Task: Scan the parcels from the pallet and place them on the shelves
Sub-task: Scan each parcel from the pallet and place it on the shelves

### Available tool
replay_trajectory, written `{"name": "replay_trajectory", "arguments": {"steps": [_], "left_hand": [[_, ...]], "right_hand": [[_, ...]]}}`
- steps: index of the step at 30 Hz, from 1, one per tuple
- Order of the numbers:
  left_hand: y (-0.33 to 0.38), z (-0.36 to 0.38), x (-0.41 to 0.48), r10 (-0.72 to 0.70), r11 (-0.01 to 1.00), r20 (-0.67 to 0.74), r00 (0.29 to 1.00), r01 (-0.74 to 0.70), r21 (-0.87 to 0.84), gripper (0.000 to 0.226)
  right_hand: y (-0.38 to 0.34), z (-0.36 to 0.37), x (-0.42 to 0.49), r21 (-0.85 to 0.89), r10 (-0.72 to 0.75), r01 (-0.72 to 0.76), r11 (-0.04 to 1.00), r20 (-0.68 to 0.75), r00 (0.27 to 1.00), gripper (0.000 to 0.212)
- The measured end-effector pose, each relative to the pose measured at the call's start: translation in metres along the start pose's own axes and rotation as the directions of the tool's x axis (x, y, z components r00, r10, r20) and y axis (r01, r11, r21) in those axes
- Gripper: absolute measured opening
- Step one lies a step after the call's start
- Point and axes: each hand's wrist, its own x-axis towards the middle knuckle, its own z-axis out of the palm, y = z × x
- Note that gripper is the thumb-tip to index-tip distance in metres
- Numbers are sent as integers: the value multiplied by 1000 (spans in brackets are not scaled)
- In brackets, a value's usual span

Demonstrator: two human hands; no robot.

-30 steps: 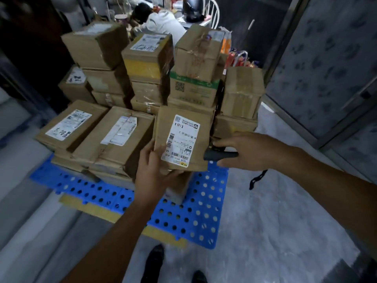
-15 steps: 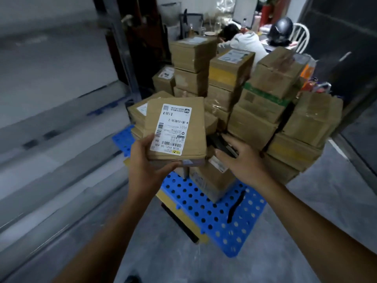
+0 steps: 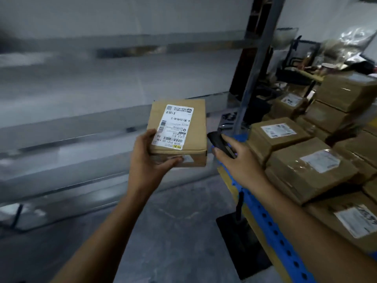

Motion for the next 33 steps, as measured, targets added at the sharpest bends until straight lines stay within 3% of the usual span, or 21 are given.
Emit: {"name": "replay_trajectory", "arguments": {"steps": [5, 14, 26, 33], "left_hand": [[-33, -109, 47, 4, 997, -137, 991, 7, 80, 99], [-53, -253, 115, 53, 995, -318, 946, -24, 96, 100], [-84, -349, 239, 100, 986, -464, 880, -25, 164, 104], [-125, -377, 317, -3, 986, -505, 863, 87, 143, 104]], "right_hand": [[-77, 100, 55, -7, -119, 119, 993, 25, 993, 63], [-195, 223, 121, 109, -316, 309, 945, 55, 947, 63], [-299, 313, 253, 65, -464, 460, 886, 133, 876, 68], [-328, 364, 328, 54, -490, 488, 871, 177, 854, 64]]}}
